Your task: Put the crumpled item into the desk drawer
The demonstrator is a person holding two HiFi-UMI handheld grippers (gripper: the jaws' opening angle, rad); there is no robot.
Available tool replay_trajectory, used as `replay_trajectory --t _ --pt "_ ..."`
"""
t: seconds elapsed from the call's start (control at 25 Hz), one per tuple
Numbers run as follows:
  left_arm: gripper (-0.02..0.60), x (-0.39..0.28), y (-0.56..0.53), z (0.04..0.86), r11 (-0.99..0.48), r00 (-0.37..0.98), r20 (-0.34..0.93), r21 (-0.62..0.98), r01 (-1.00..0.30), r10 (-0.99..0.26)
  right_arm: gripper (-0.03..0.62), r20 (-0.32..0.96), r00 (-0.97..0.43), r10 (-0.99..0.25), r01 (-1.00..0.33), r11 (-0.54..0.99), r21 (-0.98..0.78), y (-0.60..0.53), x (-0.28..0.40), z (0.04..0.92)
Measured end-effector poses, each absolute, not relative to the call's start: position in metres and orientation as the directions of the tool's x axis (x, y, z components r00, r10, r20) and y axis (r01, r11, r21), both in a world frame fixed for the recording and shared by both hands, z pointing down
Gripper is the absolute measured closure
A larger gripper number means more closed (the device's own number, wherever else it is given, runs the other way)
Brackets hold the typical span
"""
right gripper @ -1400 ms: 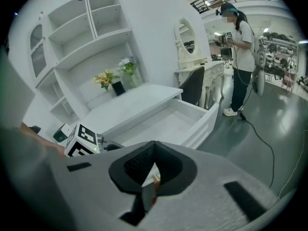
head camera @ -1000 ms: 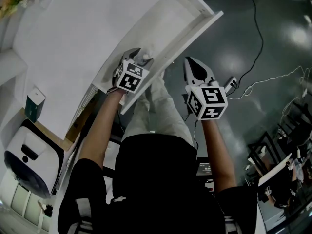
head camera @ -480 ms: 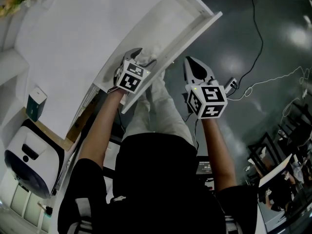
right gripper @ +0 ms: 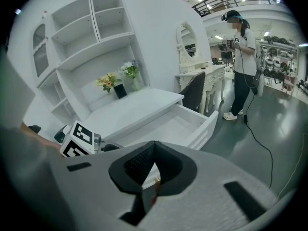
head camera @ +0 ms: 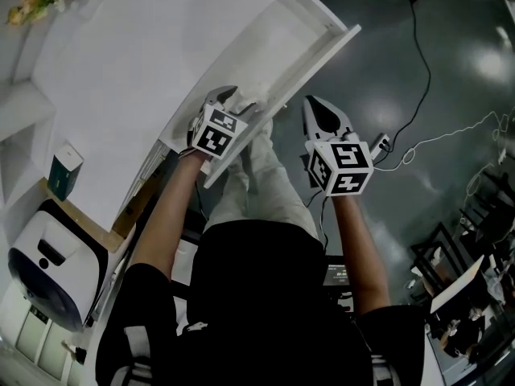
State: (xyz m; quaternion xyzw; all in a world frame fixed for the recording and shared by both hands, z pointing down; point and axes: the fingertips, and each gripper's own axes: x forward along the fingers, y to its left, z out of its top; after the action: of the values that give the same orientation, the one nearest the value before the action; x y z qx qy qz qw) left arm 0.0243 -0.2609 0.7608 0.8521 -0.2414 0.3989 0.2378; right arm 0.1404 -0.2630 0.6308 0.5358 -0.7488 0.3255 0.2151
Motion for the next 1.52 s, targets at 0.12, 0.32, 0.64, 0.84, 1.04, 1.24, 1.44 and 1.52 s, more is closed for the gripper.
replay_trajectory --t 0.12,0.32,0.64,0.84,1.04,1.24,1.44,1.52 --pt "0.411 0.02 -0.262 0.751 -0.765 0.556 0.791 0.186 -0.617 -0.257 0.599 0.665 -0.333 -0.669 -0.943 0.217 -0.254 -0.261 0.138 0.624" --pt "0.502 0.015 -0.266 0.729 -0.759 0.557 0.768 0.148 -0.634 -0.316 0.599 0.654 -0.333 -0.679 -0.943 0.221 -0.251 -0.258 0.136 0.612" --pt "0.563 0.004 -0.261 0.694 -0.744 0.56 0.731 0.108 -0.659 -0.39 0.599 0.637 -0.335 -0.694 -0.942 0.226 -0.248 -0.249 0.13 0.594" --pt "0.572 0.0 -0.257 0.678 -0.741 0.563 0.714 0.093 -0.665 -0.416 0.599 0.622 -0.336 -0.708 -0.942 0.236 -0.24 -0.242 0.126 0.579" --pt "0.574 -0.003 -0.253 0.661 -0.72 0.555 0.7 0.085 -0.689 -0.449 0.599 0.607 -0.33 -0.722 -0.944 0.236 -0.232 -0.233 0.126 0.564" --pt "0.575 -0.008 -0.245 0.64 -0.697 0.549 0.687 0.085 -0.712 -0.477 0.599 0.592 -0.343 -0.729 -0.939 0.256 -0.229 -0.224 0.121 0.549" --pt "0.575 -0.014 -0.239 0.61 -0.668 0.551 0.652 0.09 -0.739 -0.522 0.599 0.569 -0.352 -0.744 -0.936 0.285 -0.206 -0.216 0.114 0.53" --pt "0.575 -0.015 -0.237 0.597 -0.662 0.555 0.636 0.092 -0.744 -0.536 0.599 0.554 -0.352 -0.755 -0.936 0.287 -0.203 -0.215 0.112 0.521"
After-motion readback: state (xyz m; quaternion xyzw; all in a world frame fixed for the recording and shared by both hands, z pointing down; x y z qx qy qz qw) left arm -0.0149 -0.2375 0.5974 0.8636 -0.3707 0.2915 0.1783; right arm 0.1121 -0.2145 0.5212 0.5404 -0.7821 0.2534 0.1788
